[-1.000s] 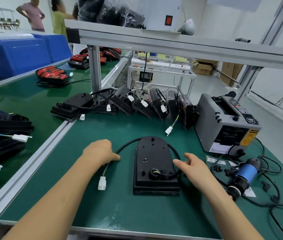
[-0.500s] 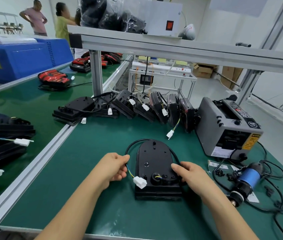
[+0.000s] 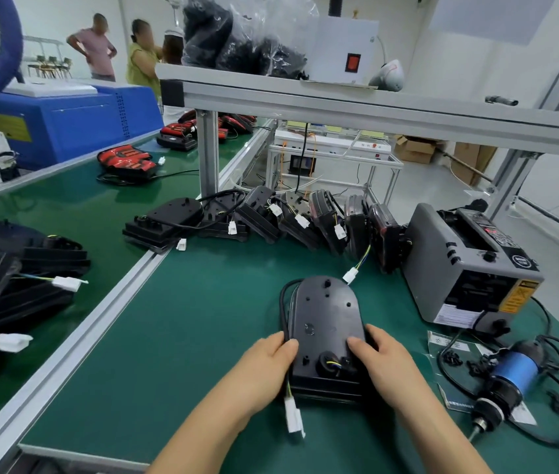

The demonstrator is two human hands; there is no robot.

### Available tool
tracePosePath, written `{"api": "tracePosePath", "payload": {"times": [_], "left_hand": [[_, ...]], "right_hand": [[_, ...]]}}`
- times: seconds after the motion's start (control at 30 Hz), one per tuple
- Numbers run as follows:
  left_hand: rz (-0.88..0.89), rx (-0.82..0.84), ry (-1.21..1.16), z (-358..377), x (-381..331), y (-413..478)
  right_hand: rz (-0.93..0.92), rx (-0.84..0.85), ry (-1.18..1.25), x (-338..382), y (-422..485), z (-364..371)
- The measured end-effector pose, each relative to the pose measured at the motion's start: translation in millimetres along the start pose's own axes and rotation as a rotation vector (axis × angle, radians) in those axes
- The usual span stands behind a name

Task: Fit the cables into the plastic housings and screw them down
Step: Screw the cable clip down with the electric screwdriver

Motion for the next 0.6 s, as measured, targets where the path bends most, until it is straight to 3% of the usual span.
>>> {"api": "tracePosePath", "payload": {"times": [0.1,0.2,0.4,0.6], "left_hand": [[-0.042,0.128,-0.397,25.5,-0.3,-11.2],[-0.040,0.093,-0.587,36.5,4.5,-14.9],[-0.029,-0.154,-0.740,20.1,20.2,-17.2],[-0.034,-0.233,-0.869,-12.7,27.2,-16.0]], "right_hand": [[-0.038,-0.077,0.109,5.9,1.4,-5.1],[-0.024,-0.075,0.128,6.5,5.5,-1.9],[0.078,0.137,0.279,13.6,17.5,28.3],[0.044,0.213,0.234,19.6,23.2,40.9]]}}
Point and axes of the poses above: each hand's wrist, its own y-axis towards the middle knuckle, its own z-axis out of the palm, x = y × z, the point moved 10 cm from there along y, towards the middle knuckle, and after that the axes turned 1 degree about y, right-handed, at the moved point
